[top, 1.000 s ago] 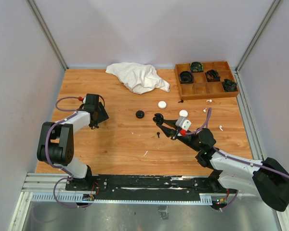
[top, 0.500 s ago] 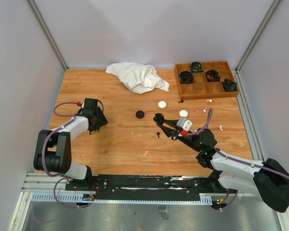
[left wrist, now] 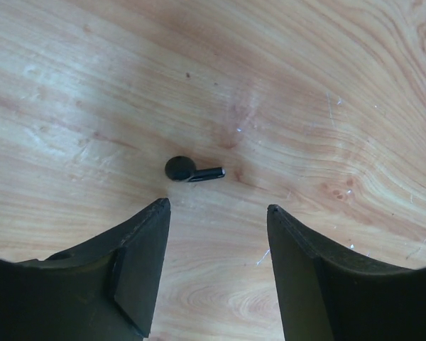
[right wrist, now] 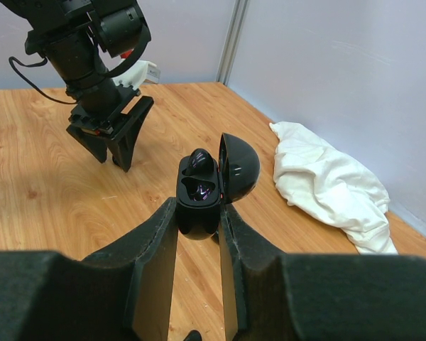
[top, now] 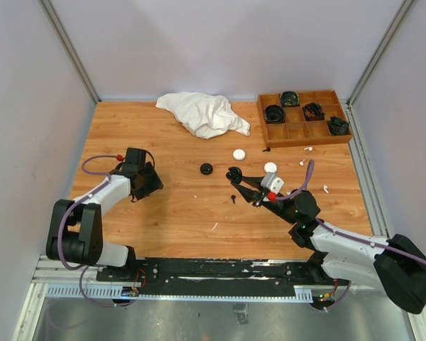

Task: Insert the wireless bluetooth earbuds into the charging case
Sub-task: Adjust the earbud at the center of the board.

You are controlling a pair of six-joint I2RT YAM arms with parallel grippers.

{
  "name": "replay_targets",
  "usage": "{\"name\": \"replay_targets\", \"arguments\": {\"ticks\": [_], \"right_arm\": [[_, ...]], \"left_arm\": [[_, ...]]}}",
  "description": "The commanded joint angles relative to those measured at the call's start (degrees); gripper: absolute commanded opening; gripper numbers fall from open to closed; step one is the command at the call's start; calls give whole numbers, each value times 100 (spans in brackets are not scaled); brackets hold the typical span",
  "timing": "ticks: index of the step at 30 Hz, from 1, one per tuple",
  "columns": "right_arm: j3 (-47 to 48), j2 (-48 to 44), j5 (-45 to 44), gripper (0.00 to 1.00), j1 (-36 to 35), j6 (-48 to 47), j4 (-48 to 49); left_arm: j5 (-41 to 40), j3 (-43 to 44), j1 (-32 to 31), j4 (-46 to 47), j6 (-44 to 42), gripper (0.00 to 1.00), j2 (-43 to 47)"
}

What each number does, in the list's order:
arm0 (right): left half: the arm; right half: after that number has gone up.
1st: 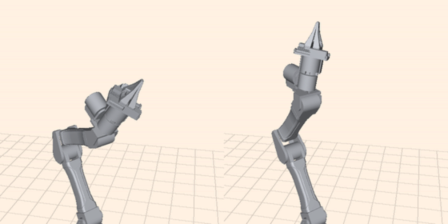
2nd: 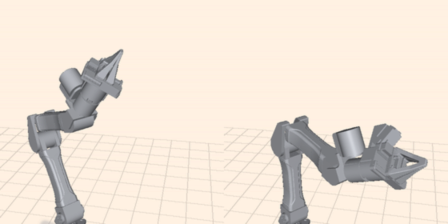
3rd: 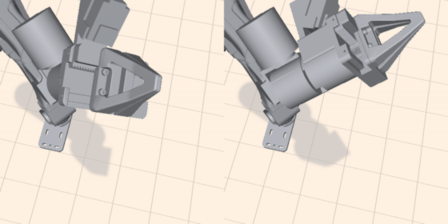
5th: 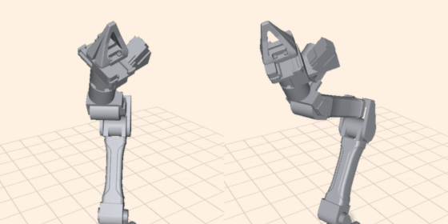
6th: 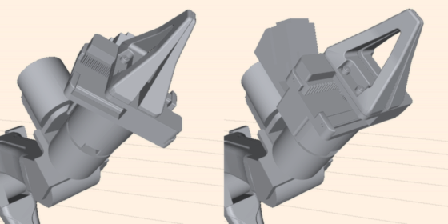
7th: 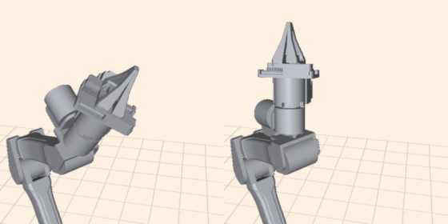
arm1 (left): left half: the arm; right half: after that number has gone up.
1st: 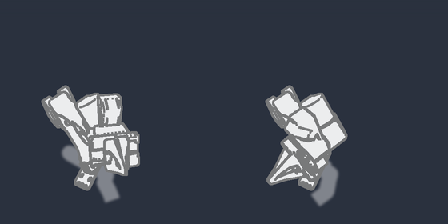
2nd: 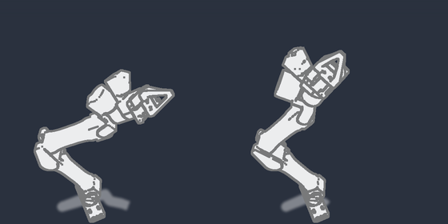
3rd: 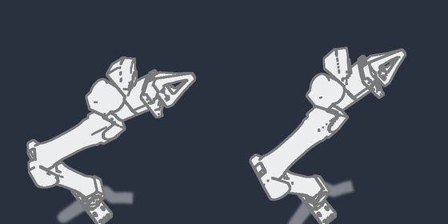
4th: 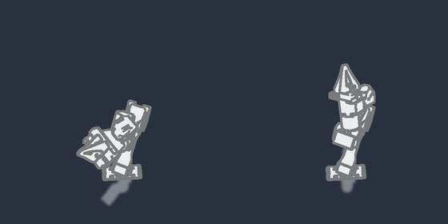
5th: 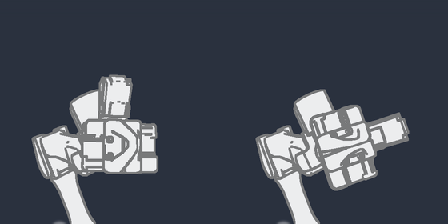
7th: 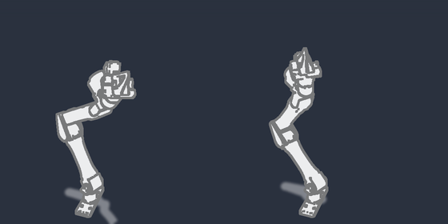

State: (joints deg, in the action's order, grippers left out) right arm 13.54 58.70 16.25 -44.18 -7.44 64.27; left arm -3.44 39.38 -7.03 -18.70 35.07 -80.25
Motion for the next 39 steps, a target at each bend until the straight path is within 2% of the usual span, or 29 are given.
{"name": "replay_targets", "arguments": {"ticks": [1,6,12,21,32,39], "right_arm": [[-40,-144,-23,1,-115,37,209],[-44,-127,-9,1,-122,41,213],[-53,-152,-25,1,-115,30,202],[-38,-175,-60,1,-117,3,131],[-27,-187,-61,1,-114,-20,87],[-6,-206,-52,1,-116,-28,36]], "left_arm": [[-496,24,-22,-281,274,61,367],[-741,-138,-18,-24,603,57,544],[-963,139,-14,160,538,57,196],[-596,369,-18,322,349,56,-402],[-194,982,-195,219,-300,53,-1123],[-302,1176,-387,-43,-378,53,-1043]]}}
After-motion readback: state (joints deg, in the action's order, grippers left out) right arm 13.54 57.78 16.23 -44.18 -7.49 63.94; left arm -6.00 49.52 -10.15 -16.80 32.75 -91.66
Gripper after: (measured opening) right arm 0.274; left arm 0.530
